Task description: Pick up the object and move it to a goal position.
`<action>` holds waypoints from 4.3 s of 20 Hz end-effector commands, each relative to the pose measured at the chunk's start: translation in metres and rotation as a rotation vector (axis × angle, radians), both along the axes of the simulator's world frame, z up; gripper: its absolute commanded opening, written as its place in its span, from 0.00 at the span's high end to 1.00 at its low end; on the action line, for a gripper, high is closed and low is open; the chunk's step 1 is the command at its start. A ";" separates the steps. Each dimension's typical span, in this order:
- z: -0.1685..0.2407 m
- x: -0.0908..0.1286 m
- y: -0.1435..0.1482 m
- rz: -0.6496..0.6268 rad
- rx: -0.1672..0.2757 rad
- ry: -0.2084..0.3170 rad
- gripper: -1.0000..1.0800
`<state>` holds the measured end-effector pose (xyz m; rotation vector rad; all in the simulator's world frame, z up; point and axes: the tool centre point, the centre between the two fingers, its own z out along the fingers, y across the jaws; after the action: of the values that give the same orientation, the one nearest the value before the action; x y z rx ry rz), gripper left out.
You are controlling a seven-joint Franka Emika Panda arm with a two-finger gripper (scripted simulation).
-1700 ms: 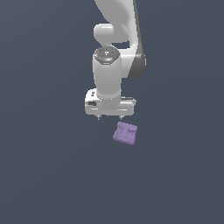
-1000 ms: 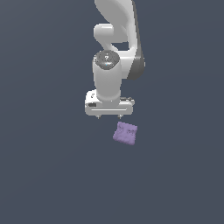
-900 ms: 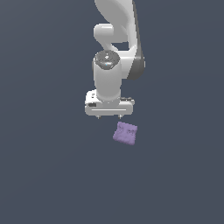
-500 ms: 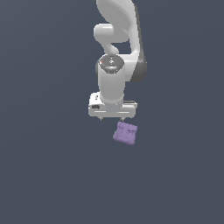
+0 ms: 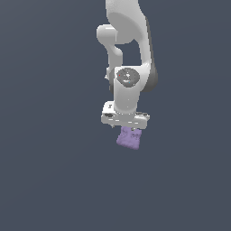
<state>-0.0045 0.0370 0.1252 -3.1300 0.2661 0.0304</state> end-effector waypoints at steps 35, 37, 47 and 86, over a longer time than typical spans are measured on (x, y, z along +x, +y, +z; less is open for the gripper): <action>-0.087 0.001 0.040 -0.139 -0.003 -0.019 1.00; -0.087 0.001 0.040 -0.139 -0.003 -0.019 1.00; -0.075 0.004 0.043 -0.134 0.000 -0.031 1.00; 0.185 -0.080 -0.028 -0.139 -0.002 -0.020 1.00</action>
<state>-0.0817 0.0104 0.3023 -3.1029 0.4833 -0.0025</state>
